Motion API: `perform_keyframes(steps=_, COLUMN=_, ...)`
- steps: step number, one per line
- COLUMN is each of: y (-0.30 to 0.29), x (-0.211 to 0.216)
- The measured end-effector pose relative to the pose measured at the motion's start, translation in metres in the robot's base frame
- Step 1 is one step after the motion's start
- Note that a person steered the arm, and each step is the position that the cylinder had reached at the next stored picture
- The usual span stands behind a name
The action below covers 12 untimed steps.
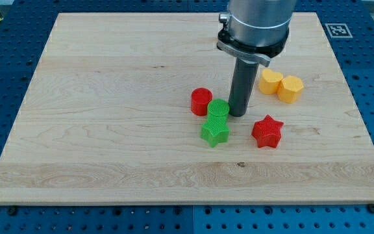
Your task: Place red star above to the green star
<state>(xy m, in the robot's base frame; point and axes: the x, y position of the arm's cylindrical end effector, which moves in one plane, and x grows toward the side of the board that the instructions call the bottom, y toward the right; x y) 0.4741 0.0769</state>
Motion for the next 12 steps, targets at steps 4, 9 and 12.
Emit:
perform_keyframes(steps=4, y=-0.013, x=0.019)
perform_keyframes(steps=9, y=0.016, x=0.032)
perform_keyframes(steps=12, y=-0.023, x=0.017)
